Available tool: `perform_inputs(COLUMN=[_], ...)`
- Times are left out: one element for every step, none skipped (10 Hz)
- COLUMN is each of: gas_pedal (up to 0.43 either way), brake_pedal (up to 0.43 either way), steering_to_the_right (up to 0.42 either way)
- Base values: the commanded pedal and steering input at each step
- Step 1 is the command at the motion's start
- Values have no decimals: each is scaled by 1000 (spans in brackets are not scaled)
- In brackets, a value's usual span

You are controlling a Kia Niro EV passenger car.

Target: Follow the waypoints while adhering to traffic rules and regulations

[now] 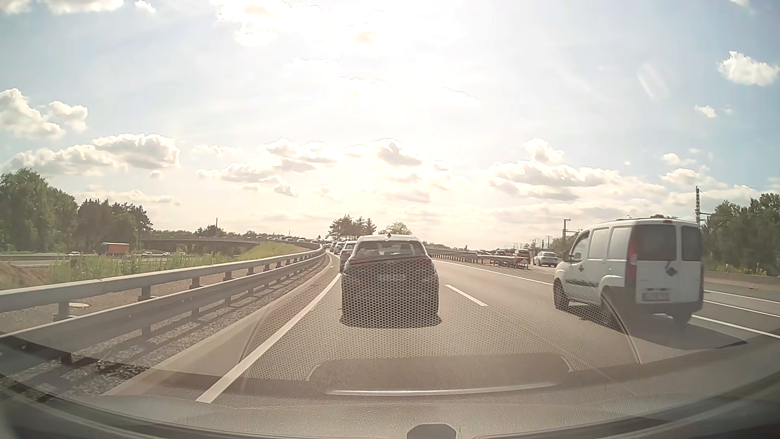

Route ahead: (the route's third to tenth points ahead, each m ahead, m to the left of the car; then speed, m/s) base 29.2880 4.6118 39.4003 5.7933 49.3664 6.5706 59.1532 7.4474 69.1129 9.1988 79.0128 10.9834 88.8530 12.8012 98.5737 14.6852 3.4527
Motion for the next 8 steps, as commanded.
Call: perform_inputs(gas_pedal=[0,0,0,0,0,0,0,0], brake_pedal=[67,67,55,43,12,6,0,0], steering_to_the_right=[-10,-10,-10,-10,-10,-10,-10,-11])
